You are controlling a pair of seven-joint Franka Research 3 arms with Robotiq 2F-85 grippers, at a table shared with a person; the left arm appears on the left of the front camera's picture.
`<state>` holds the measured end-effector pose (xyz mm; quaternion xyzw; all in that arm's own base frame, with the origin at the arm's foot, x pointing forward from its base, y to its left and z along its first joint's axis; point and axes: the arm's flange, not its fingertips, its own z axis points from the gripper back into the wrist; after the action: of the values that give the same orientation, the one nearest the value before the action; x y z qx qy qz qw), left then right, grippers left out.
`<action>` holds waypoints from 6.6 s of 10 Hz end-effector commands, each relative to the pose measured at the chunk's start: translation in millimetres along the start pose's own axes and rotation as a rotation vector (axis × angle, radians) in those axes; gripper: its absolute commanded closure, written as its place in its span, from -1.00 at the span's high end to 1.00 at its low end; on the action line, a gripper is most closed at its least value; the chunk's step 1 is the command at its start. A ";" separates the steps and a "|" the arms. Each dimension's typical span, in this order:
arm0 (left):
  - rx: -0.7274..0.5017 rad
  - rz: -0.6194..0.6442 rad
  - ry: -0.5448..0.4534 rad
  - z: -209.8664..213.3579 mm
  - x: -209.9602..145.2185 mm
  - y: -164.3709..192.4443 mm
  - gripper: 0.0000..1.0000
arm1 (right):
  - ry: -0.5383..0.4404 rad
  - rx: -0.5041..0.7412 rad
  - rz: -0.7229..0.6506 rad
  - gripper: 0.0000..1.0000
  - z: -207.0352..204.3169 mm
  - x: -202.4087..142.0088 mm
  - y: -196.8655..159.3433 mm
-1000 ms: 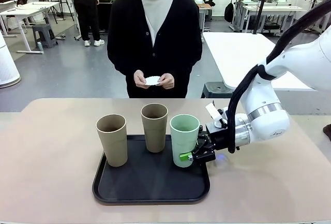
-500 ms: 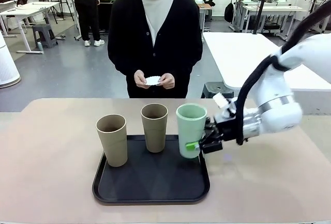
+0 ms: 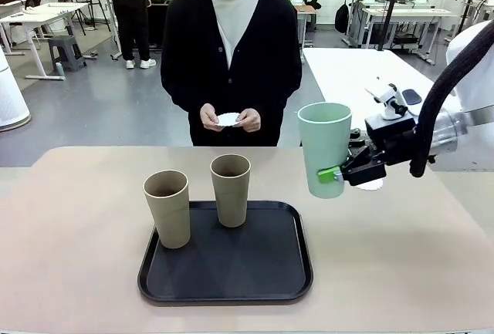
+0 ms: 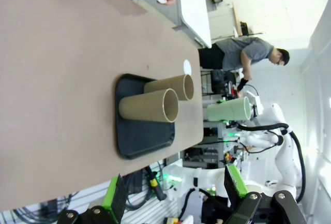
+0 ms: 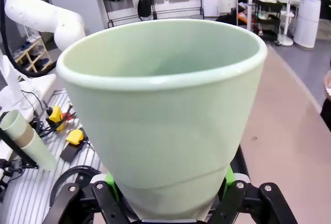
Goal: Place coasters on the table and set cups on them.
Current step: Pick up one Reusable plastic cup and place it on a coaster set by the human.
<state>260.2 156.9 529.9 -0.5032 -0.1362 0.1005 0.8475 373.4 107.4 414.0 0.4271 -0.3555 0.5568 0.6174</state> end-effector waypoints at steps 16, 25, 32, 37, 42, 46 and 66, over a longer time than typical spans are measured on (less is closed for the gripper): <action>-0.015 -0.009 0.000 2.4 -0.4 -0.6 1.00 | -0.166 -0.111 -0.117 0.63 187.9 -43.2 -134.4; -0.015 -0.009 0.000 2.4 -0.4 -0.6 1.00 | -0.195 -0.016 0.063 0.63 163.7 -95.6 -207.6; -0.015 -0.009 0.000 2.4 -0.4 -0.6 1.00 | -0.190 -0.024 0.031 0.63 156.6 -151.4 -271.1; -0.015 -0.009 0.000 2.4 -0.4 -0.6 1.00 | -0.181 0.010 -0.028 0.63 139.1 -174.7 -282.0; -0.015 -0.009 0.000 2.4 -0.4 -0.6 1.00 | -0.177 -0.003 -0.018 0.63 134.2 -181.7 -274.5; -0.015 -0.009 0.000 2.4 -0.4 -0.6 1.00 | -0.146 0.032 -0.028 0.63 130.4 -187.9 -272.4; -0.015 -0.009 0.000 2.4 -0.4 -0.6 1.00 | -0.160 0.100 0.075 0.63 122.6 -209.1 -279.3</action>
<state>259.9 157.3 530.0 -0.5031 -0.1365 0.1009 0.8474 623.2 -88.1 232.7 0.4839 -0.3938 0.5492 0.5560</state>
